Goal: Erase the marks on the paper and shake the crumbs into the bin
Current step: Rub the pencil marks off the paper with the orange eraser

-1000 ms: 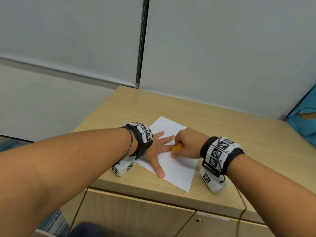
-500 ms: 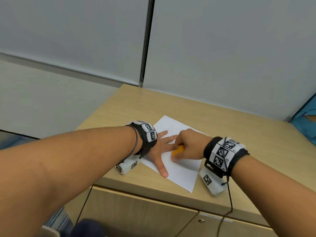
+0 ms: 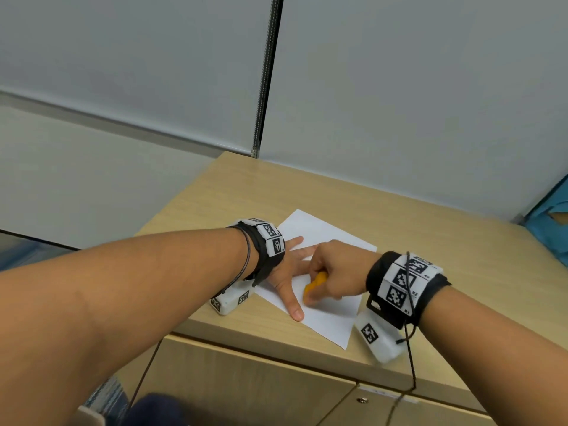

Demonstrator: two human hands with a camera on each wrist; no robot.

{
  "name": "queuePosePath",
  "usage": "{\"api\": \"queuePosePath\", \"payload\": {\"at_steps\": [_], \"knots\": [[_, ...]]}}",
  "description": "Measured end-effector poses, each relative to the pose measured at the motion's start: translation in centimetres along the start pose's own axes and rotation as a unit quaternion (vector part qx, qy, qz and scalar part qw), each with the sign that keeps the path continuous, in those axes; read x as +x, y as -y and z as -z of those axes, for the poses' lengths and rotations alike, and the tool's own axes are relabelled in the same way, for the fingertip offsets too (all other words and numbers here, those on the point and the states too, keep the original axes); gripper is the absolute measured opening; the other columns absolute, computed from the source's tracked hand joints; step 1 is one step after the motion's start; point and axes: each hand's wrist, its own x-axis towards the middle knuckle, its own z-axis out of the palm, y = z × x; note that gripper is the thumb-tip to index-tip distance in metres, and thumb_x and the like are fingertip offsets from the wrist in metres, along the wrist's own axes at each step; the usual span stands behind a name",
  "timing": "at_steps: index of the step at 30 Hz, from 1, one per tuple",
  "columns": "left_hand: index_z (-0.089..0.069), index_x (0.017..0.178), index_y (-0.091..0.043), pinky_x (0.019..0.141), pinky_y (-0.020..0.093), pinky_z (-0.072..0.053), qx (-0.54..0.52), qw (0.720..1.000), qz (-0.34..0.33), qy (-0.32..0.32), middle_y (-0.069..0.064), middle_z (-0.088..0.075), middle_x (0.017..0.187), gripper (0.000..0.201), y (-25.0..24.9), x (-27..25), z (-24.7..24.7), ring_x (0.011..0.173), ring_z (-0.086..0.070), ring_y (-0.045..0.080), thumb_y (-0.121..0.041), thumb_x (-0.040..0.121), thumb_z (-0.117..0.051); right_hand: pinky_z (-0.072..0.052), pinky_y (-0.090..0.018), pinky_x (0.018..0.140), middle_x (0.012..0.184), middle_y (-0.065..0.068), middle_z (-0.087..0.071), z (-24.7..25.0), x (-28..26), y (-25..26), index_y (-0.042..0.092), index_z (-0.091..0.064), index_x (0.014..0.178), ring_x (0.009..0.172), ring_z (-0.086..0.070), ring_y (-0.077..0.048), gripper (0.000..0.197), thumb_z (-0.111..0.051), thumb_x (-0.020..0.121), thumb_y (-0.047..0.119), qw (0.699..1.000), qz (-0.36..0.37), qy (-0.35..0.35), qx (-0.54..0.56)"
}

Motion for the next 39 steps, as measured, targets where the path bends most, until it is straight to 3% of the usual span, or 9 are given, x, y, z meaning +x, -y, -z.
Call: {"api": "queuePosePath", "payload": {"at_steps": [3, 7, 11, 15, 18, 27, 31, 35, 39], "knots": [[0.021, 0.142, -0.057, 0.114, 0.068, 0.005, 0.018, 1.000, 0.005, 0.010, -0.019, 0.034, 0.155, 0.138, 0.0, 0.2, 0.1, 0.142, 0.037, 0.033, -0.099, 0.032, -0.049, -0.041, -0.026, 0.053, 0.056, 0.004, -0.056, 0.5, 0.4, -0.6, 0.022, -0.057, 0.058, 0.054, -0.052, -0.012, 0.036, -0.078, 0.078, 0.043, 0.997, -0.027, -0.065, -0.024], [0.008, 0.150, -0.051, 0.115, 0.066, 0.006, 0.022, 1.000, 0.002, 0.005, -0.014, 0.028, 0.159, 0.139, -0.1, 0.1, 0.0, 0.141, 0.037, 0.032, -0.103, 0.034, -0.049, -0.051, -0.030, 0.059, 0.061, 0.005, -0.064, -0.3, 0.0, 0.1, 0.021, -0.068, 0.070, 0.057, -0.059, -0.011, 0.029, -0.078, 0.078, 0.047, 1.000, 0.015, -0.016, -0.017], [0.023, 0.144, -0.056, 0.114, 0.068, 0.007, 0.013, 1.000, 0.005, 0.007, -0.015, 0.037, 0.156, 0.134, -0.2, -0.2, 0.4, 0.142, 0.036, 0.033, -0.093, 0.045, -0.060, -0.047, -0.031, 0.057, 0.059, 0.002, -0.060, 0.8, 0.4, -1.1, 0.016, -0.067, 0.066, 0.056, -0.056, -0.015, 0.033, -0.076, 0.077, 0.045, 0.997, -0.038, -0.064, -0.031], [0.001, 0.150, -0.053, 0.115, 0.066, 0.005, 0.013, 1.000, 0.007, 0.011, -0.016, 0.028, 0.159, 0.125, -0.4, -0.5, 0.4, 0.141, 0.038, 0.031, -0.093, 0.047, -0.060, -0.052, -0.029, 0.060, 0.063, 0.005, -0.065, -0.3, -0.5, 0.5, 0.021, -0.067, 0.069, 0.061, -0.061, -0.013, 0.029, -0.079, 0.076, 0.046, 1.000, 0.020, 0.000, -0.021], [0.019, 0.148, -0.052, 0.115, 0.065, 0.009, 0.007, 1.000, 0.007, 0.000, -0.010, 0.034, 0.158, 0.126, -0.7, -1.0, 0.7, 0.143, 0.034, 0.032, -0.081, 0.062, -0.069, -0.046, -0.028, 0.055, 0.055, 0.005, -0.059, 0.4, -0.1, -1.2, 0.023, -0.060, 0.060, 0.054, -0.055, -0.013, 0.034, -0.078, 0.078, 0.045, 0.998, -0.022, -0.046, -0.020], [0.019, 0.148, -0.051, 0.115, 0.064, 0.010, 0.021, 1.000, -0.002, 0.002, -0.011, 0.034, 0.157, 0.130, -0.4, -0.3, 0.5, 0.142, 0.036, 0.033, -0.086, 0.054, -0.064, -0.042, -0.028, 0.053, 0.057, 0.002, -0.056, 0.4, 0.1, -0.8, 0.020, -0.058, 0.059, 0.054, -0.051, -0.013, 0.036, -0.077, 0.078, 0.043, 0.996, -0.019, -0.072, -0.038], [0.002, 0.149, -0.055, 0.115, 0.066, 0.004, 0.002, 1.000, 0.004, 0.004, -0.021, 0.028, 0.157, 0.130, 0.0, 0.1, 0.0, 0.141, 0.039, 0.030, -0.096, 0.039, -0.056, -0.051, -0.029, 0.059, 0.064, 0.003, -0.066, -0.3, -0.1, 0.2, 0.022, -0.066, 0.068, 0.059, -0.060, -0.012, 0.030, -0.079, 0.076, 0.047, 1.000, 0.012, -0.004, -0.017], [0.018, 0.146, -0.055, 0.114, 0.067, 0.006, 0.021, 1.000, -0.001, 0.003, -0.016, 0.034, 0.156, 0.132, 0.2, 0.6, -0.1, 0.142, 0.037, 0.032, -0.095, 0.044, -0.057, -0.045, -0.030, 0.054, 0.059, 0.002, -0.059, 0.1, 0.3, -0.7, 0.020, -0.060, 0.061, 0.056, -0.054, -0.014, 0.034, -0.077, 0.078, 0.044, 0.996, -0.029, -0.079, -0.029], [-0.012, 0.150, -0.052, 0.116, 0.064, 0.006, 0.008, 1.000, -0.005, 0.005, -0.015, 0.020, 0.161, 0.123, 0.1, 0.4, -0.1, 0.141, 0.038, 0.030, -0.096, 0.044, -0.057, -0.050, -0.029, 0.060, 0.063, 0.005, -0.064, -0.6, -0.4, 0.8, 0.022, -0.066, 0.069, 0.059, -0.058, -0.011, 0.030, -0.079, 0.077, 0.047, 1.000, 0.020, -0.003, -0.008]]}}
